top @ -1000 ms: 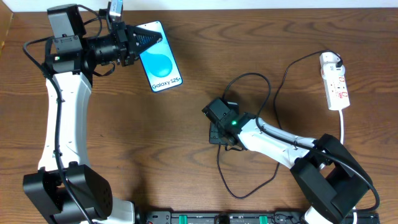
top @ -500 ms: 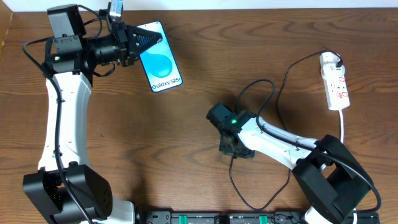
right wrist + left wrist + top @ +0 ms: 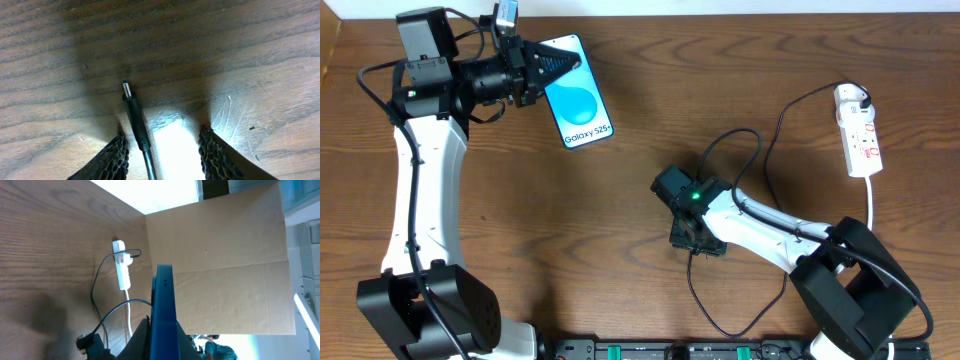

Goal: Plug charger to phone and switch on socket
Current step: 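Close the right gripper on the USB-C plug near its tip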

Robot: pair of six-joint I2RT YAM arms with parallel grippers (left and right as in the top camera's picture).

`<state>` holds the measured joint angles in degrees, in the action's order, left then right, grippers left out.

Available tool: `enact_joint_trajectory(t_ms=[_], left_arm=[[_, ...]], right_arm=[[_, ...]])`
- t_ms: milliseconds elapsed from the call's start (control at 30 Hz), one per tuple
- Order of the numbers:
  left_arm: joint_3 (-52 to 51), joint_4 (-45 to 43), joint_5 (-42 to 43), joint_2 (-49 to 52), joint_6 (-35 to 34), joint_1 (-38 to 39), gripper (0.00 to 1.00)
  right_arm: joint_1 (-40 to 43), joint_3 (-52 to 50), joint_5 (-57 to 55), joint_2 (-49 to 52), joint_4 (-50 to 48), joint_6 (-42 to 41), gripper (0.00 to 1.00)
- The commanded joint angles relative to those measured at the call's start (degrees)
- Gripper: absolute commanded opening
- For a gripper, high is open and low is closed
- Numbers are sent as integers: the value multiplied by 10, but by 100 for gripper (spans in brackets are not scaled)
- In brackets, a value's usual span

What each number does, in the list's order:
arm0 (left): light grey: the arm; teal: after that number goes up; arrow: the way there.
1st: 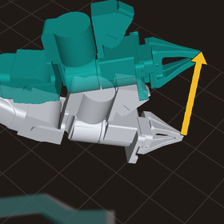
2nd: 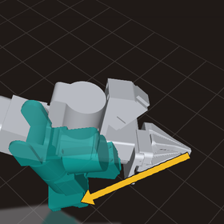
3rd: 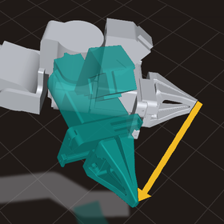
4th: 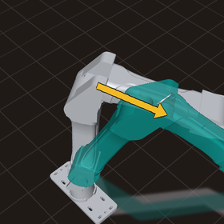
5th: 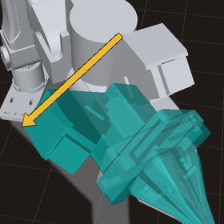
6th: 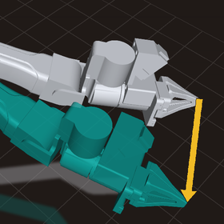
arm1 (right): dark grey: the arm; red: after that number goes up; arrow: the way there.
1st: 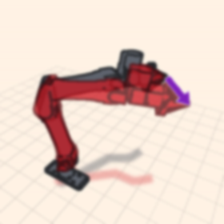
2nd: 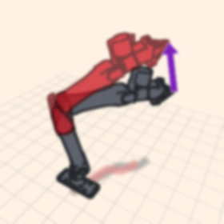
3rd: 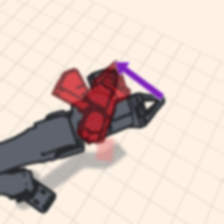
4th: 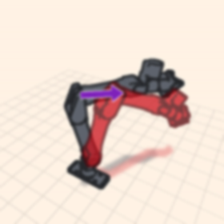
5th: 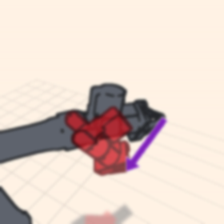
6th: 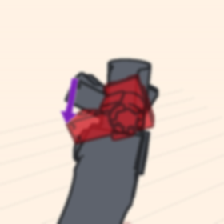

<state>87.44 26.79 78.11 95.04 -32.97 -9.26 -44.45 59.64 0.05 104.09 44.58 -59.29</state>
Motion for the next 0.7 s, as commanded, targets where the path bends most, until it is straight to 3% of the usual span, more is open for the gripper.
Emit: enact_joint_trajectory(t_ms=[0,167,367,567,667], left_arm=[[0,1,23,-11,4,0,7],[0,1,23,-11,4,0,8],[0,1,23,-11,4,0,8],[0,1,23,-11,4,0,7],[0,1,23,-11,4,0,8]], right_arm=[[-4,-15,-6,18,-14,-5,40],[-4,-15,-11,18,-25,-5,23],[-4,-15,-21,18,-30,-5,18],[-4,-15,-21,18,-32,-5,1],[-4,-15,-21,18,-32,-4,1]])
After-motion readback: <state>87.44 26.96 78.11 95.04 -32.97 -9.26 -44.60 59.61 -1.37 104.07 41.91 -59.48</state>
